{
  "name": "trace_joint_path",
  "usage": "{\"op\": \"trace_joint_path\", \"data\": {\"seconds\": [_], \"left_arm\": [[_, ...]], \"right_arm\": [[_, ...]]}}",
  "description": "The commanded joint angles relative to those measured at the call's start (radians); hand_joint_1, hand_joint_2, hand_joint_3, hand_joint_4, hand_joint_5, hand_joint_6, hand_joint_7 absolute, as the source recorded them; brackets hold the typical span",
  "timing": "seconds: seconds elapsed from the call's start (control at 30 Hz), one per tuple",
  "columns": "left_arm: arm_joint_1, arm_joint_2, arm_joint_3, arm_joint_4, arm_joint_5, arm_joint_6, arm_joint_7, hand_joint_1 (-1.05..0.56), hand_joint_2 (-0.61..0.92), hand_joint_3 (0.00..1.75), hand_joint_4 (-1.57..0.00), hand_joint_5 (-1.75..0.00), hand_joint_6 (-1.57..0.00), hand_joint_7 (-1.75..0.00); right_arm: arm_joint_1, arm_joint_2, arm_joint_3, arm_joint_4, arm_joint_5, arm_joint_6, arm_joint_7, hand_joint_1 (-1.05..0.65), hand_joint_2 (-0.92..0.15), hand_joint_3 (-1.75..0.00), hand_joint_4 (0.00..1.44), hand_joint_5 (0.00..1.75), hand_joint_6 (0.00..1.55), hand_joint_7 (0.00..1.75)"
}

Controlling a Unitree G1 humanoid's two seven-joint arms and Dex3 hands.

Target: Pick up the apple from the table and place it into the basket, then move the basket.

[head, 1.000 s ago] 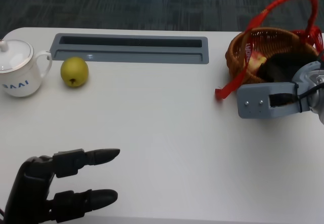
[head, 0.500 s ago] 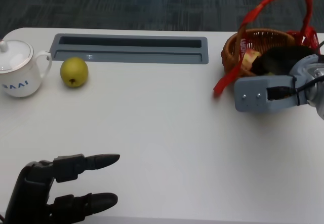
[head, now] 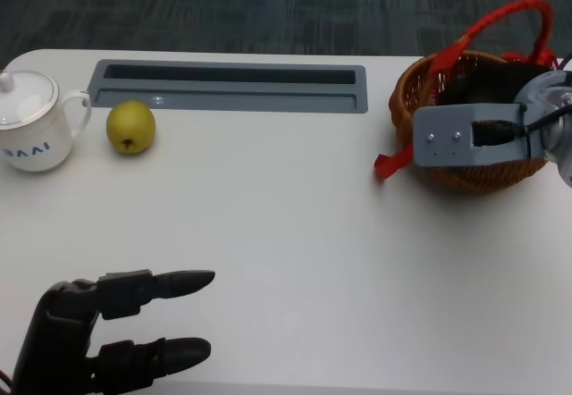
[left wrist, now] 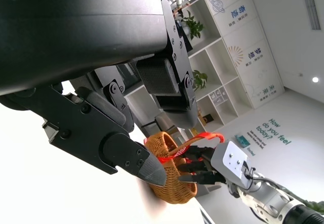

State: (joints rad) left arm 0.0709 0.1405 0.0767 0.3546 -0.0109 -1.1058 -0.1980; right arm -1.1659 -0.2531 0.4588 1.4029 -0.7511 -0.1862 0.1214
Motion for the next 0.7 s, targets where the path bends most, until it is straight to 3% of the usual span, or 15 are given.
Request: {"op": "trace_joint_path", "data": {"seconds": [0.03, 0.47, 0.7], "left_arm": [[0.008, 0.007, -0.006, -0.009, -0.01, -0.009, 0.007, -0.43, 0.69, 0.0, -1.18, -0.01, -1.08, -0.01], [-0.011, 0.024, -0.02, -0.001, -0.017, -0.003, 0.0, -0.44, 0.7, 0.0, -1.17, 0.0, -1.07, 0.0], [-0.02, 0.027, -0.034, 0.001, -0.034, -0.002, -0.006, -0.43, 0.7, 0.0, -1.18, 0.0, -1.07, 0.0]], "right_arm": [[-0.03, -0.021, -0.01, -0.008, 0.016, 0.003, 0.023, -0.88, -0.81, 0.0, 0.75, 0.04, 0.63, 0.03], [-0.049, -0.082, -0.039, -0.018, 0.049, -0.037, 0.086, -0.83, -0.81, 0.0, 0.74, 0.0, 0.63, 0.0], [-0.031, -0.132, -0.069, -0.027, 0.093, -0.101, 0.098, -0.84, -0.81, 0.0, 0.61, 0.0, 0.53, 0.0]]}}
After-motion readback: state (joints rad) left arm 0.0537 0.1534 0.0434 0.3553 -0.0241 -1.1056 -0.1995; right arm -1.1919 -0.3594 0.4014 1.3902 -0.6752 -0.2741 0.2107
